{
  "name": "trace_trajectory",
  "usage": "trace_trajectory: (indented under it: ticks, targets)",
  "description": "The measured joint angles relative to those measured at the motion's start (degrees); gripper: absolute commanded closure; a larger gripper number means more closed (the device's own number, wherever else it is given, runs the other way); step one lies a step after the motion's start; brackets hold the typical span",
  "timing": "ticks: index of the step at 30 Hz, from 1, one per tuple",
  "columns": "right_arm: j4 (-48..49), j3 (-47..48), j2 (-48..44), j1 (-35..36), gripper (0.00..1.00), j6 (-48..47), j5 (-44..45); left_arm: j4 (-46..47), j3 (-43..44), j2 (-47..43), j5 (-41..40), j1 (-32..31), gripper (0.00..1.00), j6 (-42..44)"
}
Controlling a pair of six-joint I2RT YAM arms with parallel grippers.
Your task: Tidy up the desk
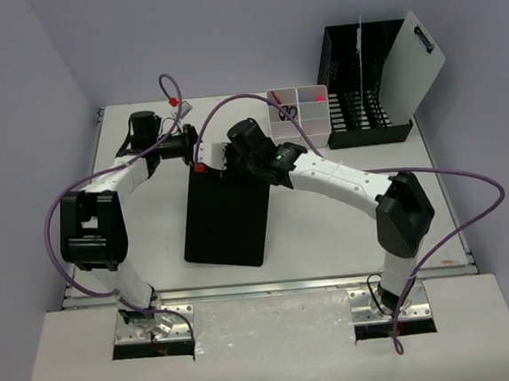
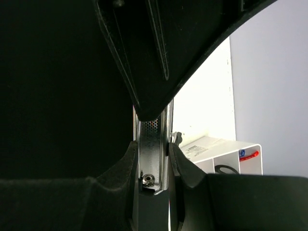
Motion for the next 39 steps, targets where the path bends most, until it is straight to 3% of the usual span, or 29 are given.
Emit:
trace_trajectory:
  ticks: [3, 4, 7, 10, 15, 20, 24, 26, 39]
  targets:
    - [-0.5, 0.1, 0.0, 0.0, 0.67, 0.7, 0.0, -2.0, 0.7, 0.6, 0.1, 0.0, 1.0, 0.6]
    - [-1.0, 0.3, 0.0, 0.0, 0.47, 1.5, 0.0, -2.3, 0.7, 0.7, 0.3, 0.0, 1.0, 0.7]
    - [-5.0, 3.1, 0.0, -0.8, 0.26, 5.7, -1.8, -3.1, 0.7, 0.8, 0.8, 0.5, 1.0, 1.6]
    - [-10.9, 8.7, -0.1, -4.0, 0.2, 11.9, -7.3, -3.3, 0.7, 0.8, 2.4, 1.3, 1.0, 2.5]
    - [-17.7, 17.7, -2.0, -18.3, 0.22, 25.0, -23.2, -3.3, 0.7, 0.5, 4.7, 1.9, 1.0, 5.3]
    - [-20.4, 12.1, -7.9, -28.1, 0.31, 33.5, -35.9, -3.4, 0.6, -1.3, 6.7, 2.2, 1.0, 7.0]
    - [-21.8, 7.5, -8.9, -26.8, 0.47, 38.9, -45.7, -3.4, 0.6, -2.9, 7.6, 2.2, 1.0, 7.8]
    - [-22.9, 7.3, -7.8, -25.7, 0.5, 40.6, -48.6, -4.0, 0.6, -3.7, 7.9, 2.2, 1.0, 8.8]
    - [-23.3, 14.8, -0.7, -17.9, 0.51, 41.6, -48.0, -8.8, 0.6, -6.0, 8.3, 0.5, 1.0, 13.7]
